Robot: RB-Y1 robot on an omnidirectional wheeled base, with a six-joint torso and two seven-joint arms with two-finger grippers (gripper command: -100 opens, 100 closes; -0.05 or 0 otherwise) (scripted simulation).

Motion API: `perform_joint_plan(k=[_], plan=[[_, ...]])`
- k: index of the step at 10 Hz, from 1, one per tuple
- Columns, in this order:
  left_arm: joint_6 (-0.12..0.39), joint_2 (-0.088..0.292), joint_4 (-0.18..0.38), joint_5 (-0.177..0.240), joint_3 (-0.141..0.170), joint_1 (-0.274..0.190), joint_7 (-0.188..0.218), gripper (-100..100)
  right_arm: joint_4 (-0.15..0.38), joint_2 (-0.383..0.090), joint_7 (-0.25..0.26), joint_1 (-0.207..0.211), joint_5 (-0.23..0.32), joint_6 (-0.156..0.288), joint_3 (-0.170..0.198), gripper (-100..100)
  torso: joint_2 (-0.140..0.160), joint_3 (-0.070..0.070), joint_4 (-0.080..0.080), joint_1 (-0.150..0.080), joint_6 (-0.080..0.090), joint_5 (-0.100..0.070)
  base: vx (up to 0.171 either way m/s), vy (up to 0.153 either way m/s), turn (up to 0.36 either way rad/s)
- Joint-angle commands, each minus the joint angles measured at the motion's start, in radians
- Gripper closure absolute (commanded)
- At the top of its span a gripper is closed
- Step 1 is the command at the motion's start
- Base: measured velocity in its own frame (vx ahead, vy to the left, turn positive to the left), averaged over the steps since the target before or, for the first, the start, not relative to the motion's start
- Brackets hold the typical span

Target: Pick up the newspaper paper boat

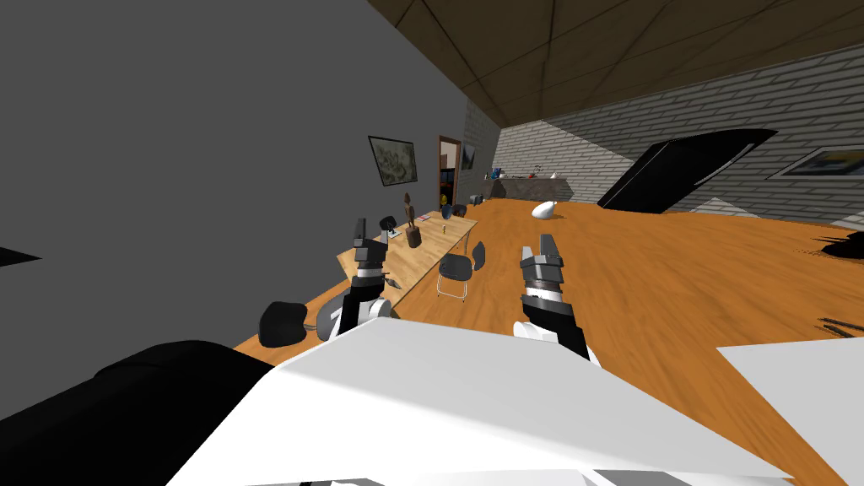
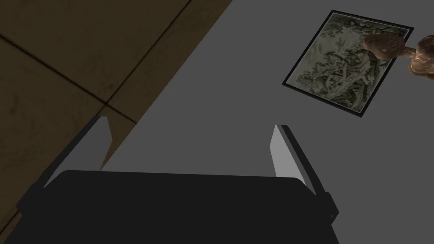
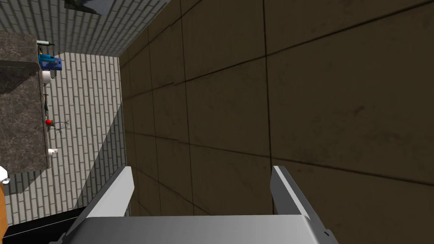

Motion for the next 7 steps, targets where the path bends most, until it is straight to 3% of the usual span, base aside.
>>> perform_joint_plan(k=[1, 4, 5, 7], plan=[[0.006, 0.037, 0.016, -0.008, 0.015, -0.006, -0.006, -100, 0.000, 0.000, 0.000, 0.000, 0.000, 0.000, 0.000, 0, 0.000, 0.000, 0.000, 0.000, 0.000, 0.000, -0.022, 0.017, 0.008], [0.022, 0.087, 0.064, -0.034, 0.063, -0.020, -0.024, -100, 0.000, 0.000, 0.000, 0.000, 0.000, 0.000, 0.000, 0, 0.007, 0.004, 0.001, 0.004, 0.000, 0.001, -0.105, 0.050, 0.016], [0.033, 0.099, 0.095, -0.051, 0.093, -0.026, -0.036, -100, 0.000, 0.000, 0.000, 0.000, 0.000, 0.000, 0.000, 0, 0.008, 0.005, 0.002, 0.005, 0.000, 0.001, -0.187, 0.096, 0.035], [0.043, 0.106, 0.127, -0.068, 0.126, -0.031, -0.049, -100, 0.000, 0.000, 0.000, 0.000, 0.000, 0.000, 0.000, 0, 0.013, 0.007, 0.003, 0.007, 0.000, 0.002, -0.179, 0.110, 0.024]])
